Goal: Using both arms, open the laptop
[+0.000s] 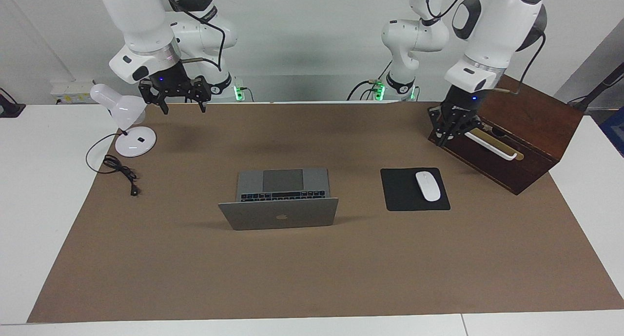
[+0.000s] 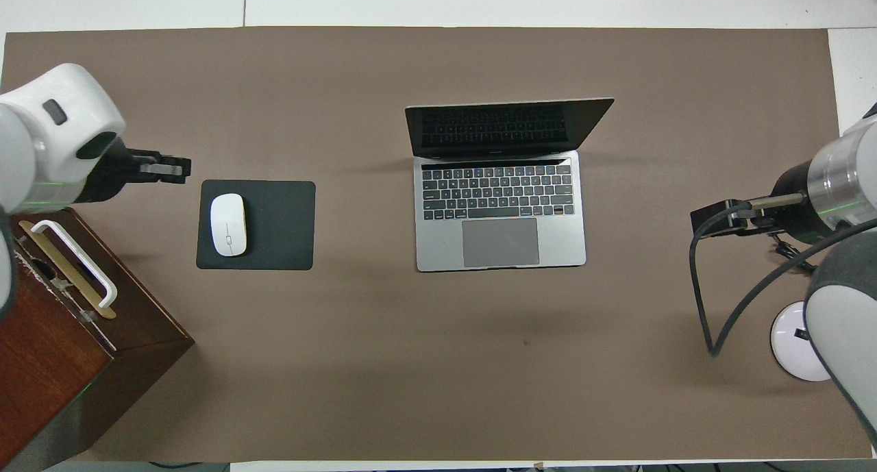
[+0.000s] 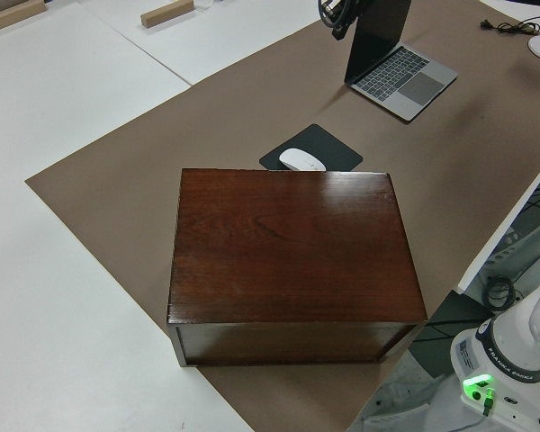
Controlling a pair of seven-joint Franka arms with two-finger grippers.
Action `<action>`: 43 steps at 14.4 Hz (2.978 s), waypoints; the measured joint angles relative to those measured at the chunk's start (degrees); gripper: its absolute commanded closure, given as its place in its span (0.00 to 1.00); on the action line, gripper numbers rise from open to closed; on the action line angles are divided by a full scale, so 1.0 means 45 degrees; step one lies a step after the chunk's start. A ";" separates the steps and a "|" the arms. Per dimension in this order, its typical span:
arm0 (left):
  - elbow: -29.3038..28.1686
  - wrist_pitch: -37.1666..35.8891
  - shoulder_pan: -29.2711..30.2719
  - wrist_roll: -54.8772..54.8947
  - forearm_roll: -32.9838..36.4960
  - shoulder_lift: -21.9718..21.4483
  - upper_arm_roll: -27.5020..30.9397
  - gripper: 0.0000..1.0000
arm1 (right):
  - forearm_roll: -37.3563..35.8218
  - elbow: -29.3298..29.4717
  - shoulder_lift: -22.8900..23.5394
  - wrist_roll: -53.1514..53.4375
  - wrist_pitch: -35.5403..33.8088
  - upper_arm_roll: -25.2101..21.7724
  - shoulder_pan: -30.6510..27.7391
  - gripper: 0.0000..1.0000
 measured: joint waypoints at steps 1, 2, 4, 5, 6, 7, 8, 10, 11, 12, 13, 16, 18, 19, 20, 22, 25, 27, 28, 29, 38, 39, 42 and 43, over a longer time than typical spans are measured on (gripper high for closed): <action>0.0277 -0.0535 0.0326 0.0015 0.0078 -0.0016 0.0006 0.00 | 0.0345 0.0164 -0.0012 0.0163 -0.0183 -0.0210 -0.0003 0.00; 0.0574 -0.1040 0.0657 0.0017 0.0121 -0.0035 0.0007 0.00 | 0.0585 0.0395 -0.0034 0.0179 -0.0405 -0.0485 -0.0009 0.00; 0.1177 -0.2023 0.1386 0.0027 0.0269 -0.0056 0.0006 0.00 | 0.0682 0.0700 -0.0094 0.0135 -0.0454 -0.1068 -0.0025 0.00; 0.1476 -0.2515 0.1715 0.0041 0.0512 -0.0059 0.0015 0.00 | 0.0682 0.0760 -0.0094 0.0047 -0.0411 -0.1339 -0.0031 0.00; 0.1737 -0.2943 0.1955 0.0052 0.0761 -0.0062 0.0021 0.00 | 0.0666 0.0764 -0.0076 -0.0006 -0.0370 -0.1534 -0.0036 0.00; 0.1954 -0.3379 0.2114 0.0053 0.0980 -0.0064 0.0023 0.00 | 0.0651 0.0775 -0.0019 -0.0019 -0.0354 -0.1711 -0.0034 0.00; 0.2080 -0.3708 0.2194 0.0053 0.1141 -0.0064 0.0041 0.00 | 0.0649 0.0817 0.0055 -0.0025 -0.0360 -0.1919 -0.0037 0.00; 0.2148 -0.4126 0.2287 0.0038 0.1229 -0.0063 0.0041 0.00 | 0.0658 0.0924 0.0165 -0.0120 -0.0493 -0.2275 -0.0041 0.00; 0.2148 -0.4152 0.2287 -0.0027 0.1235 -0.0061 0.0028 0.00 | 0.0658 0.0956 0.0170 -0.0129 -0.0567 -0.2330 -0.0040 0.00; 0.2148 -0.4151 0.2286 -0.0220 0.1235 -0.0058 -0.0022 0.00 | 0.0658 0.0994 0.0170 -0.0129 -0.0617 -0.2339 -0.0039 0.00; 0.2148 -0.4119 0.2279 -0.0562 0.1235 -0.0047 -0.0128 0.00 | 0.0658 0.1060 0.0171 -0.0188 -0.0725 -0.2339 -0.0038 0.00; 0.2145 -0.3842 0.2268 -0.1387 0.1235 0.0027 -0.0732 0.00 | 0.0658 0.1357 0.0164 -0.0724 -0.1041 -0.2341 -0.0038 0.00; 0.2121 -0.3777 0.2264 -0.1527 0.1235 0.0122 -0.0941 0.00 | 0.0656 0.1374 0.0175 -0.0823 -0.0955 -0.2341 -0.0032 0.00; 0.2099 -0.3770 0.2266 -0.1529 0.1235 0.0162 -0.0949 0.00 | 0.0656 0.1374 0.0195 -0.0844 -0.0891 -0.2337 -0.0021 0.00; 0.2091 -0.3770 0.2270 -0.1529 0.1235 0.0193 -0.0941 0.00 | 0.0656 0.1374 0.0221 -0.0855 -0.0851 -0.2324 -0.0014 0.00; 0.2079 -0.3776 0.2269 -0.1500 0.1238 0.0231 -0.0935 0.00 | 0.0656 0.1374 0.0279 -0.0886 -0.0612 -0.2281 0.0018 0.00; 0.2053 -0.4033 0.2279 -0.1265 0.1249 0.0235 -0.0844 0.00 | 0.0656 0.1354 0.0324 -0.0886 -0.0387 -0.2192 0.0049 0.00; 0.2018 -0.4456 0.2283 -0.1221 0.1250 0.0236 -0.0807 0.00 | 0.0654 0.1288 0.0386 -0.0886 -0.0034 -0.2183 0.0104 0.00; 0.2008 -0.4557 0.2283 -0.1214 0.1250 0.0235 -0.0803 0.00 | 0.0649 0.1257 0.0444 -0.0893 0.0024 -0.2142 0.0122 0.00; 0.1998 -0.4594 0.2283 -0.1210 0.1250 0.0235 -0.0801 0.00 | 0.0520 0.1202 0.0499 -0.0899 0.0139 -0.1969 0.0123 0.00; 0.1971 -0.4747 0.2294 -0.1178 0.1251 0.0235 -0.0794 0.00 | -0.0250 0.1111 0.0567 -0.0838 0.0270 -0.0656 -0.0074 0.00; 0.1971 -0.4752 0.2294 -0.1175 0.1251 0.0234 -0.0794 0.00 | -0.0250 0.1109 0.0567 -0.0839 0.0273 -0.0664 -0.0088 0.00; 0.1971 -0.4794 0.2294 -0.1159 0.1251 0.0230 -0.0794 0.00 | -0.0250 0.1106 0.0568 -0.0775 0.0275 -0.0664 -0.0088 0.00; 0.1971 -0.4800 0.2294 -0.1153 0.1251 0.0226 -0.0794 0.00 | -0.0250 0.1106 0.0568 -0.0741 0.0276 -0.0664 -0.0088 0.00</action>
